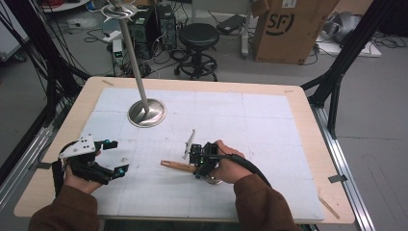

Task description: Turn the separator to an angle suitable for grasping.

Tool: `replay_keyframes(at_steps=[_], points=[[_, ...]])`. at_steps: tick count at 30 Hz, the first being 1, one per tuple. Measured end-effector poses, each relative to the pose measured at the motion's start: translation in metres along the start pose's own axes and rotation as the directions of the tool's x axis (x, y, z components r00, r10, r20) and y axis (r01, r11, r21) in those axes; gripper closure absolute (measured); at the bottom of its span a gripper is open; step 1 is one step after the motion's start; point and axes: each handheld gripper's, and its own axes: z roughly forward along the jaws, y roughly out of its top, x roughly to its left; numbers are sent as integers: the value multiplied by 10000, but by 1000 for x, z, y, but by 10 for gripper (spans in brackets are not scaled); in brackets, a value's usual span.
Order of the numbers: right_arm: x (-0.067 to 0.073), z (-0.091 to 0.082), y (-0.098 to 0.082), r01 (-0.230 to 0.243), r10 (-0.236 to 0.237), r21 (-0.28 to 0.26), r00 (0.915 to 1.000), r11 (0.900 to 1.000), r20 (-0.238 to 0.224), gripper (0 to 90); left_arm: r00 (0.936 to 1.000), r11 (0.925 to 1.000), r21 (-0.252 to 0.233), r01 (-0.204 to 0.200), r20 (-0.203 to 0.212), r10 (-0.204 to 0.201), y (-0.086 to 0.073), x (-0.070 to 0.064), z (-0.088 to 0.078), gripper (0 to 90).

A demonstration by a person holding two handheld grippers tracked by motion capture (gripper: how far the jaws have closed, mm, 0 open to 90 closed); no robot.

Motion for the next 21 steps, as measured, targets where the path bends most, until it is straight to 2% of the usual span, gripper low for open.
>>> replay_keyframes(at_steps=[4, 6, 9, 12, 14, 16, 19, 21], points=[[-1, -4, -3, -108, 106, -306, 9999, 9995, -63, 689, 10000, 10000, -31, 25, -1, -25, 0, 0, 0, 16], [-1, -8, -6, -146, 138, -702, 9998, 9974, -129, 690, 10000, 10000, -23, 29, 11, -29, 0, 0, 0, 16], [-1, -12, -7, -243, 230, -940, 9996, 9953, -151, 689, 10000, 10000, -18, 22, 11, -22, 0, 0, 0, 16], [-1, -19, -10, -354, 331, -1345, 9993, 9903, -190, 690, 10000, 10000, -27, 18, 5, -18, 0, 0, 0, 16], [-2, -24, -12, -377, 334, -1785, 9991, 9832, -271, 690, 10000, 10000, -30, 6, 1, -6, 0, 0, 0, 16], [-2, -25, -13, -369, 320, -1892, 9991, 9812, -288, 690, 10000, 10000, -3, 10, -9, -10, 0, 0, 0, 16], [-3, -29, -16, -495, 415, -2329, 9984, 9712, -393, 689, 10000, 10000, -35, 10, -3, -11, 0, 0, 0, 17], [-4, -31, -18, -451, 388, -2480, 9988, 9677, -304, 690, 10000, 10000, -38, 14, 0, -14, 0, 0, 0, 16]])
